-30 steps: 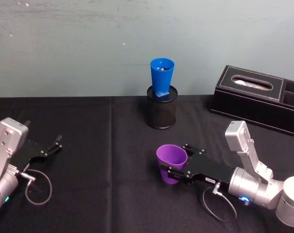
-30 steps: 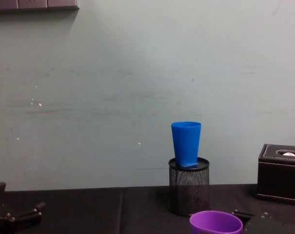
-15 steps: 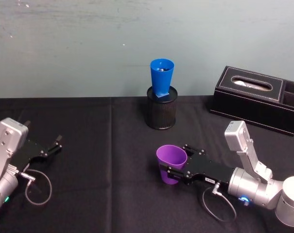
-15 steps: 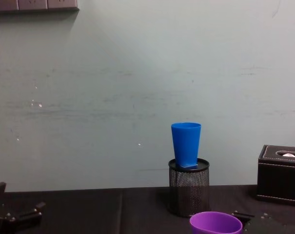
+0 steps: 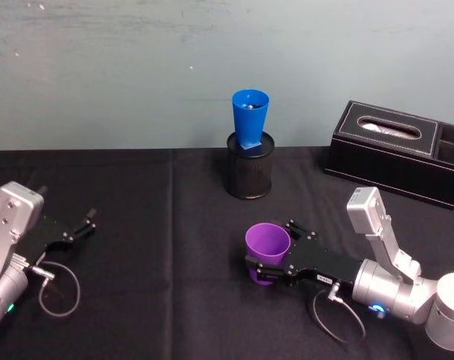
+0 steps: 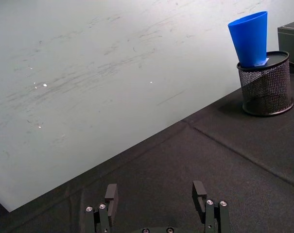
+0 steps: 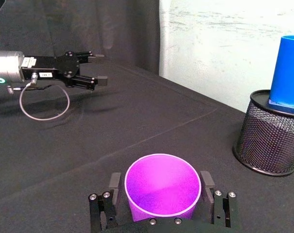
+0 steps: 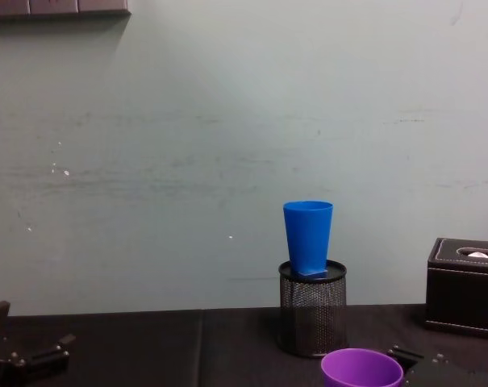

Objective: Pick up one cup with a gripper and tap it against the other cup.

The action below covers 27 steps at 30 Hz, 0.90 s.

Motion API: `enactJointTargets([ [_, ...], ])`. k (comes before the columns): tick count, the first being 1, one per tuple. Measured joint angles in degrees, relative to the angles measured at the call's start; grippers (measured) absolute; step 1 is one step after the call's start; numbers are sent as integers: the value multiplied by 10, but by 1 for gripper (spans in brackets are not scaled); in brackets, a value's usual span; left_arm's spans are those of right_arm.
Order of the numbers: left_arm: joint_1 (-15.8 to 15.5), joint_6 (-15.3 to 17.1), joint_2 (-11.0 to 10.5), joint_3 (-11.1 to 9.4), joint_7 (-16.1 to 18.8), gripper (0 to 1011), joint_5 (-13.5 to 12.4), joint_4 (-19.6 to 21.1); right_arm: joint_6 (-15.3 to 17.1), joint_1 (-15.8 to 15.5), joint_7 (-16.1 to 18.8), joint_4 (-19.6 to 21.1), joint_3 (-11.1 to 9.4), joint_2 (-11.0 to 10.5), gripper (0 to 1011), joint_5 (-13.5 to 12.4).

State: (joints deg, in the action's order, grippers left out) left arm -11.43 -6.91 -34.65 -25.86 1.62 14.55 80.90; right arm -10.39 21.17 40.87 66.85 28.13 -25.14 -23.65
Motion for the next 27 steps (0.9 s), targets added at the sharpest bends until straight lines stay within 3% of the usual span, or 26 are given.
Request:
enactJointTargets([
  [6,0,0,0,0,0,1000,0,0,-33,-6,0,3,-12,3,1003,-11],
  [12,0,0,0,0,0,1000,0,0,-70,-16,24,10,-40,11,1003,-57],
  [16,0,0,0,0,0,1000,0,0,-77,-23,13,23,-54,13,1003,-68],
  [18,0,0,0,0,0,1000,0,0,-81,-33,-36,39,-67,15,1003,-49],
  [19,0,0,0,0,0,1000,0,0,-78,-39,-81,49,-75,17,1003,-24],
  [20,0,0,0,0,0,1000,0,0,-73,-41,-104,53,-79,19,1003,-13],
  [22,0,0,0,0,0,1000,0,0,-52,-44,-153,57,-86,23,1003,7],
  [23,0,0,0,0,0,1000,0,0,-26,-45,-192,57,-94,30,1003,20],
  [27,0,0,0,0,0,1000,0,0,32,-42,-256,48,-111,45,1003,33],
])
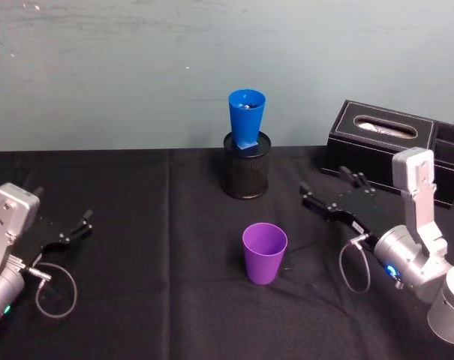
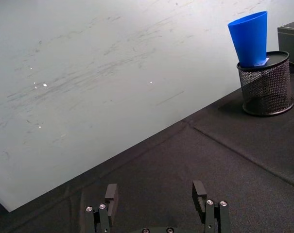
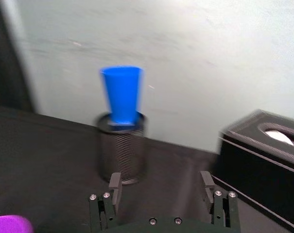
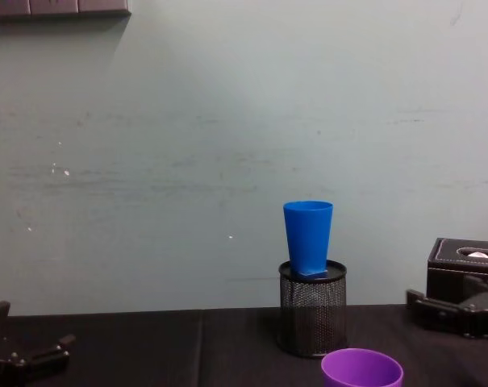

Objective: Pick up one cup with a gripper and tap it against the other cup.

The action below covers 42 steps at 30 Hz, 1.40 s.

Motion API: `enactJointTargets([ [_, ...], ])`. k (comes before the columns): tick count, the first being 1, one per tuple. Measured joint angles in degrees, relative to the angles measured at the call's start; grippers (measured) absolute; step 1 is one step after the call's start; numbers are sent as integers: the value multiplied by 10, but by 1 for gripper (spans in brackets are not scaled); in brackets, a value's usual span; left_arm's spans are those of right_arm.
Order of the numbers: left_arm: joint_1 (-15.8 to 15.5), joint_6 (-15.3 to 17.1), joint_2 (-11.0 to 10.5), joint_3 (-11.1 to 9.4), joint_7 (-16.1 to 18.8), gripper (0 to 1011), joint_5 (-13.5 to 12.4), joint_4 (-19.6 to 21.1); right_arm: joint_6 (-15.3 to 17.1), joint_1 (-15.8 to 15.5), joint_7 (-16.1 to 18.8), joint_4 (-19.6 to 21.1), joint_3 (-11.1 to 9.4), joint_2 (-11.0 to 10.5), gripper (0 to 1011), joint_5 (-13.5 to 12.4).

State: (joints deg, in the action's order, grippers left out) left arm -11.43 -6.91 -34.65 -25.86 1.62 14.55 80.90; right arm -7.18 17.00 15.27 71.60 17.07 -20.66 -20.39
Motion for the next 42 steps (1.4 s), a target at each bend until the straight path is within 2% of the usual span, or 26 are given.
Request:
enactJointTargets([
  [3,0,0,0,0,0,1000,0,0,26,5,-27,-10,-11,10,1003,2],
  [7,0,0,0,0,0,1000,0,0,38,10,-36,-22,-19,19,1003,4],
  [10,0,0,0,0,0,1000,0,0,37,13,-23,-32,-22,22,1003,1],
  [42,0,0,0,0,0,1000,0,0,36,11,-29,-26,-20,20,1003,3],
])
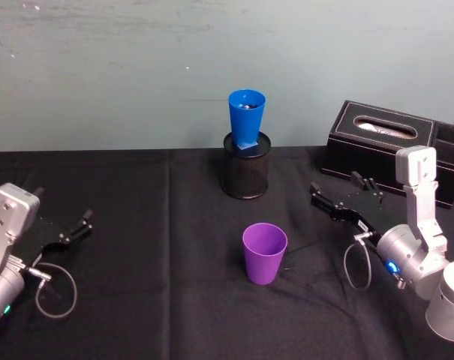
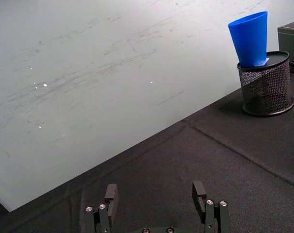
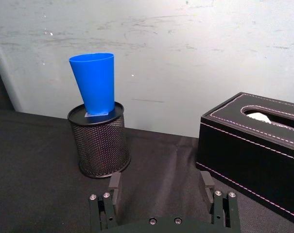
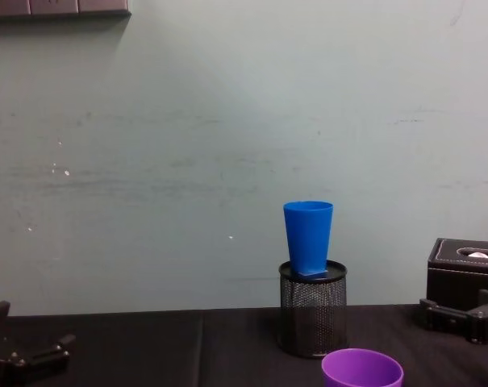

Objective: Pick up one cup with a gripper and tap it against the other cup.

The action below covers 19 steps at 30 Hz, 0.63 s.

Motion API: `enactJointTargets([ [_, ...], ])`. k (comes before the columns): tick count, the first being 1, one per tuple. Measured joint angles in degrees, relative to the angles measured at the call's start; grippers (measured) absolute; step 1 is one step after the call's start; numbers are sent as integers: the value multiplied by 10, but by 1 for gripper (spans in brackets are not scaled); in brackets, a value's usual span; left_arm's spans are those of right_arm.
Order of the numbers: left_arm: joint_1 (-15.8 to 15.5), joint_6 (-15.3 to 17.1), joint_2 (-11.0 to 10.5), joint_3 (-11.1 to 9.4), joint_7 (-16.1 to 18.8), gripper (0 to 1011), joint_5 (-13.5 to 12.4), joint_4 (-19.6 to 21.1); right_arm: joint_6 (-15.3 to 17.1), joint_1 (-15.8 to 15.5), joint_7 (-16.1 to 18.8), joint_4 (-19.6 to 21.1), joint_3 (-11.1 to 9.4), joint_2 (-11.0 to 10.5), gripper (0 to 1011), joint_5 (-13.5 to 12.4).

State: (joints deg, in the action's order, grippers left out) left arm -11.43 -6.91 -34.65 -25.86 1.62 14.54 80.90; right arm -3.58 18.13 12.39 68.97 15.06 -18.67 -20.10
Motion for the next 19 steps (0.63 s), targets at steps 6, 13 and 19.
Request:
enactJointTargets([
  [6,0,0,0,0,0,1000,0,0,0,0,0,0,0,0,1003,0],
  [13,0,0,0,0,0,1000,0,0,0,0,-1,0,0,0,1003,0],
  [19,0,0,0,0,0,1000,0,0,0,0,-1,0,0,0,1003,0],
])
